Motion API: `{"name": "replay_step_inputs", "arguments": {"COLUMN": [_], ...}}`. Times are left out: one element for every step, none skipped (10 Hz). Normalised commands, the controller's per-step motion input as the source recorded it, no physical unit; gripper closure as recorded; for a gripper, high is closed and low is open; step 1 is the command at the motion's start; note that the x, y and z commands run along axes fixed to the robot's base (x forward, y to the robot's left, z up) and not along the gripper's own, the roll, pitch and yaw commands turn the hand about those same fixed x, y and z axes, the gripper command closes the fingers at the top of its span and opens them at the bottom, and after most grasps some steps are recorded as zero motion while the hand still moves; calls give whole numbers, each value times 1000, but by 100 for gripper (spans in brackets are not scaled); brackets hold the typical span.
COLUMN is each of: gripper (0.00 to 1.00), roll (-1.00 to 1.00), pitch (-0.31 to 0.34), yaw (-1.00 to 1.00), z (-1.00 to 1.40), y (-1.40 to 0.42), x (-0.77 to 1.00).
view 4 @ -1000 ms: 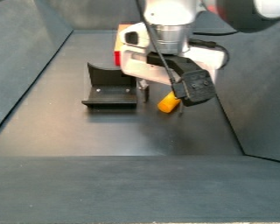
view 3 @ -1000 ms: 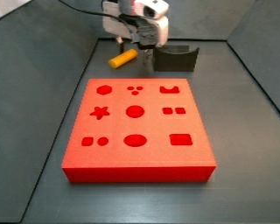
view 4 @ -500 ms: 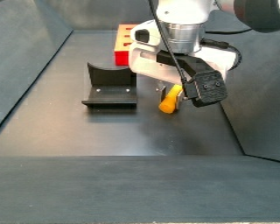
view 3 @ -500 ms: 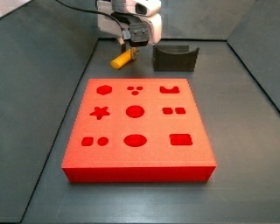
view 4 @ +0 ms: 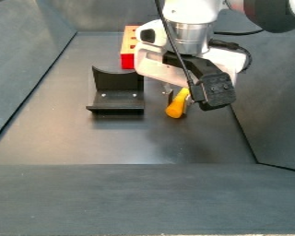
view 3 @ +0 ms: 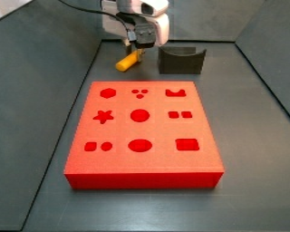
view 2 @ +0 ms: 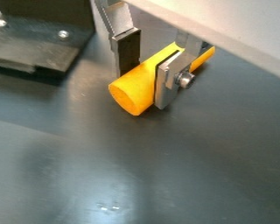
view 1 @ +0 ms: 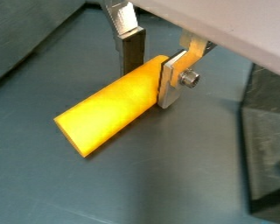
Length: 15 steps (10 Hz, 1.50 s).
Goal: Pick up the oval object. Move up. Place the oval object on the fixture. Regrasp the oval object. Move to above the board. Insert the oval object.
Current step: Pick up the oval object, then move up, then place the oval object on the fixture.
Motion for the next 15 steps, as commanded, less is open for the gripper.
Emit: {"name": "replay_step_inputs", "arguments": {"gripper": [100,100,100,100,100,100,100,100,100,100,100,100,100,100,100], "roll": [0,0,0,0,0,0,8,9,12,23,33,0,-1,4,13], "pitch": [0,0,0,0,0,0,17,46,61,66,61,0,10,22,25], "yaw": [0,0,0,0,0,0,20,13,0,-15,-22,0,-1,-3,-7], "z": [0,0,0,0,0,833,796,692,560,358,197,1000,1000,1000,1000], "y": [0,0,0,0,0,0,50,44,31,20,14,0,-3,-1,1], "x": [0,0,0,0,0,0,-17,-20,-8,-9,-14,0,-6,-13,-18]}}
